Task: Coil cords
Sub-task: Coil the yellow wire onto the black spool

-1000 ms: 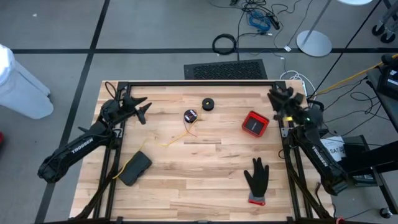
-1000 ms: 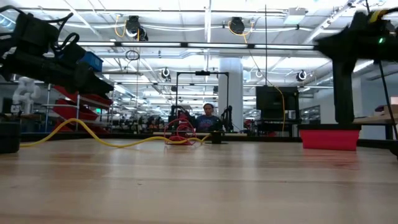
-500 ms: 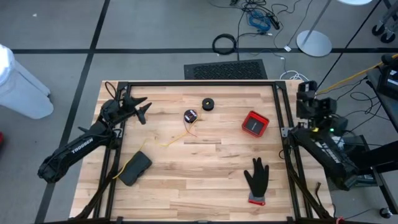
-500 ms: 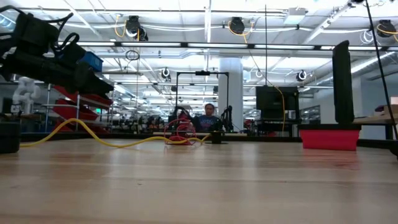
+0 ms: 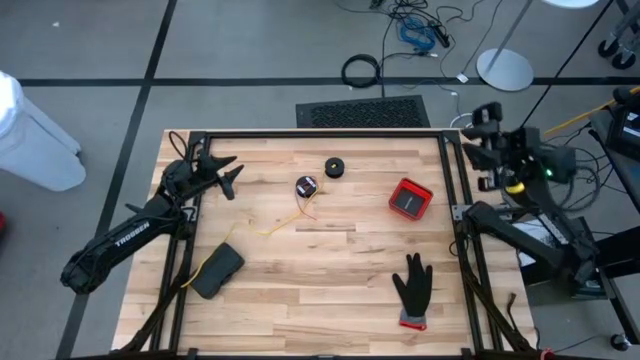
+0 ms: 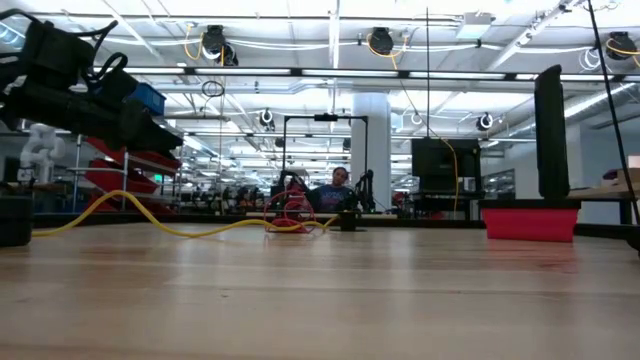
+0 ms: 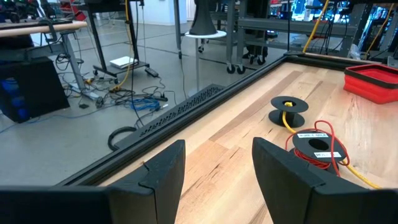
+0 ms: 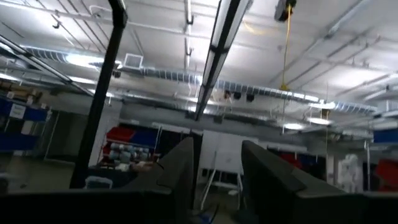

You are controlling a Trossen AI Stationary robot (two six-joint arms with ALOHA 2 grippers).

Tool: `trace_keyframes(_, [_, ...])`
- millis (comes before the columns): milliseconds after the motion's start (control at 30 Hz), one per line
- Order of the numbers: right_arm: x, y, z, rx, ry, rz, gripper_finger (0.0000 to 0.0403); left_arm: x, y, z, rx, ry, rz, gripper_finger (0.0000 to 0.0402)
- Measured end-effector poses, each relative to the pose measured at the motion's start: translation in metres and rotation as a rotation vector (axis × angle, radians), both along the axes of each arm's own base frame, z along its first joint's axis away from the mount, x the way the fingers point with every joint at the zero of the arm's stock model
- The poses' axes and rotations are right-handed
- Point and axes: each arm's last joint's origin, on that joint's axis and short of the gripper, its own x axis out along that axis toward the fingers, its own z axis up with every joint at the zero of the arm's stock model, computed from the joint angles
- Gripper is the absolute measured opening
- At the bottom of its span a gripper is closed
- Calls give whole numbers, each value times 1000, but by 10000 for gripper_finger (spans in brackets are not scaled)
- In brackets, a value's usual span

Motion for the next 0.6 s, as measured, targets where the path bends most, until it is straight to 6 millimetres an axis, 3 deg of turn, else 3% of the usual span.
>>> trace_keyframes(333, [47,-48,3,125,202,62,125,0,0,0,0,0,0,193])
trace_keyframes(600, [78,-86,-11,230,278,7,125,0,0,0,0,0,0,193])
